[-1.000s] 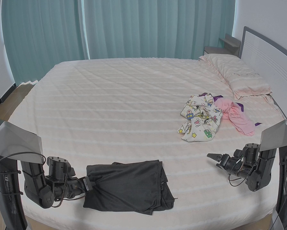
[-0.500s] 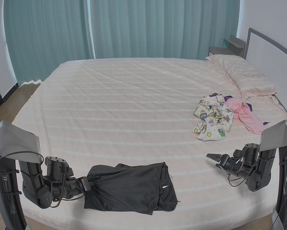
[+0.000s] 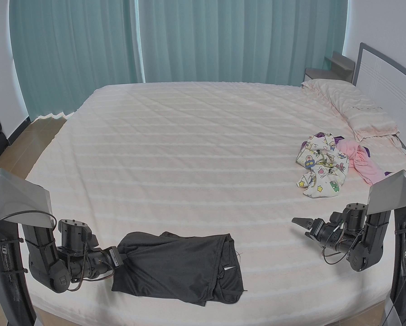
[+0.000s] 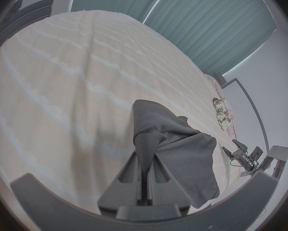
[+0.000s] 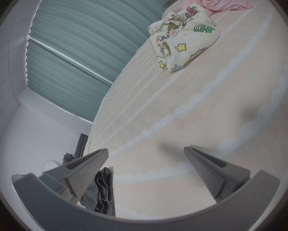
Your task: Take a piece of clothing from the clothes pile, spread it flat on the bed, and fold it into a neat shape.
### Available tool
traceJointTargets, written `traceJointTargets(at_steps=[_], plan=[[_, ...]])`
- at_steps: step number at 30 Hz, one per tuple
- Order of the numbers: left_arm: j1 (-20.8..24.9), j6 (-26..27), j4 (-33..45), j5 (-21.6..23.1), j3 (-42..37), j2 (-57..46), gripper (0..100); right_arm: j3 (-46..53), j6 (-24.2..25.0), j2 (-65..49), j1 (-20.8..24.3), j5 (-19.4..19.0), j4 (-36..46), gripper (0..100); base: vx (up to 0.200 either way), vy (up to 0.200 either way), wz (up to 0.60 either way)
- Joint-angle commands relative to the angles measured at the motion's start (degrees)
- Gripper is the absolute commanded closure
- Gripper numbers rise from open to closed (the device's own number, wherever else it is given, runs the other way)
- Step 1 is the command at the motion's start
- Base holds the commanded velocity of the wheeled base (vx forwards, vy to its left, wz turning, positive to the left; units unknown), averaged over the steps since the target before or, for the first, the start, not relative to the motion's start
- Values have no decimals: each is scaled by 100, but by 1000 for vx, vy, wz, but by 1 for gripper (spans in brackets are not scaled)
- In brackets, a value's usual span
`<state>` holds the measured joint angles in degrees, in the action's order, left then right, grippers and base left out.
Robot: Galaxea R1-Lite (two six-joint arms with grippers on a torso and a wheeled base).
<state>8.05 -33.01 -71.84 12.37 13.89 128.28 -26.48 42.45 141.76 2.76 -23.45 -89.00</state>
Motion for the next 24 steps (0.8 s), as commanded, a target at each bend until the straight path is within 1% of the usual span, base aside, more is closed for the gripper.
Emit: traceJointTargets(at_steps=[1, 17, 24], plan=[[-22, -3, -6, 2, 0, 21, 100, 2, 0, 0, 6, -1, -73, 0, 0, 200, 0], [-189, -3, -6, 11, 70, 48, 100, -7, -8, 9, 6, -1, -73, 0, 0, 200, 0], [-154, 5, -6, 46, 70, 144, 100, 2, -8, 18, 6, -1, -73, 0, 0, 0, 0]])
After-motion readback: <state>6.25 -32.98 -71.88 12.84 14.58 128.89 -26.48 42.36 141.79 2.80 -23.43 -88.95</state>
